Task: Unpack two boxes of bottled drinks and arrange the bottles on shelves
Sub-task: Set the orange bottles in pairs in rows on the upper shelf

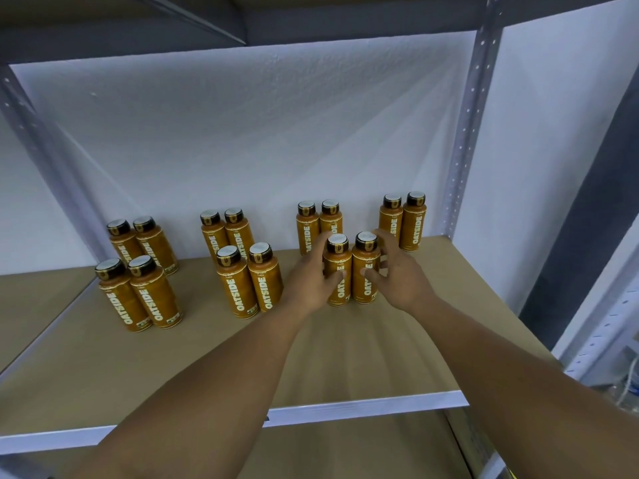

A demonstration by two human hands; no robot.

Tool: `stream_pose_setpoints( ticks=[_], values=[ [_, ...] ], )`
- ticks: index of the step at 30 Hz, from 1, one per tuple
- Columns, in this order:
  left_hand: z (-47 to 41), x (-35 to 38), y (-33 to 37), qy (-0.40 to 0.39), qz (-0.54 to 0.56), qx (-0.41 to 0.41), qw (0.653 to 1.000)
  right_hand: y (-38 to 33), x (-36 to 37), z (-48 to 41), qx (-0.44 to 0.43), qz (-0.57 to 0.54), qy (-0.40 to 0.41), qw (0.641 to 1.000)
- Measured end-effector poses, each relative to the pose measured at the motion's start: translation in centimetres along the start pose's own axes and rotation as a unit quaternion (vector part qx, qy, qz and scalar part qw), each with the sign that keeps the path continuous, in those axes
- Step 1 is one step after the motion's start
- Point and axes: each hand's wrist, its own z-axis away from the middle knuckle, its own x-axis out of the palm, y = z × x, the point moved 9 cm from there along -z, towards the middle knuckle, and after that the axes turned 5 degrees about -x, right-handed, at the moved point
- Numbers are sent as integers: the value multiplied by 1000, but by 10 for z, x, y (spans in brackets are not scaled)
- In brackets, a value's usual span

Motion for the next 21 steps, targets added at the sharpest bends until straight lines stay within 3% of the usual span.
stream_pose_setpoints(
  ticks=[21],
  values=[
    [0, 3, 0, 11, -5, -21, 1000, 3, 3, -2, 6, 20, -6, 1000]
  ],
)
